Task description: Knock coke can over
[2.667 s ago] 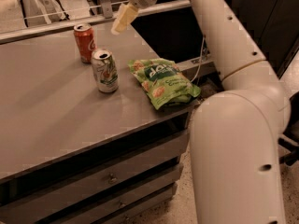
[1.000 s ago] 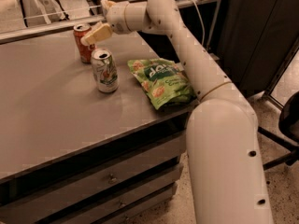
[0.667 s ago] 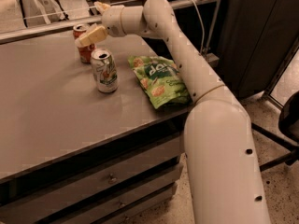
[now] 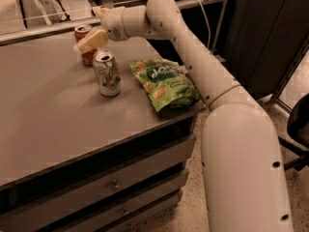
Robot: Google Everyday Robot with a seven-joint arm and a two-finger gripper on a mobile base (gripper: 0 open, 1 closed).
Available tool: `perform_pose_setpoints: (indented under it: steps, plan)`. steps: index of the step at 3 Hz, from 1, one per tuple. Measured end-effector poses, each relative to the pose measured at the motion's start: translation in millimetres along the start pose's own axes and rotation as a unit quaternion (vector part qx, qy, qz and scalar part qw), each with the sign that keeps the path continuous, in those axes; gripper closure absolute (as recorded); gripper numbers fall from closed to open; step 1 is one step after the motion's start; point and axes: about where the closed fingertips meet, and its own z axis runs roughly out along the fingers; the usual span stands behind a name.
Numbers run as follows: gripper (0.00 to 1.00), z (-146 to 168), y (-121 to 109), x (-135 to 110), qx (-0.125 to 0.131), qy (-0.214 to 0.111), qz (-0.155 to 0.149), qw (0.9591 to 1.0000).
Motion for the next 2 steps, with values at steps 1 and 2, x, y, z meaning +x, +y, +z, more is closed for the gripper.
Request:
perform_pose_setpoints:
  steps: [1, 2]
  plan:
    - [0.00, -2, 19, 3, -0.013, 0.013, 0.020, 0.9996]
    - [0.00, 8, 28, 14, -0.014, 0.022, 0.034, 0.9991]
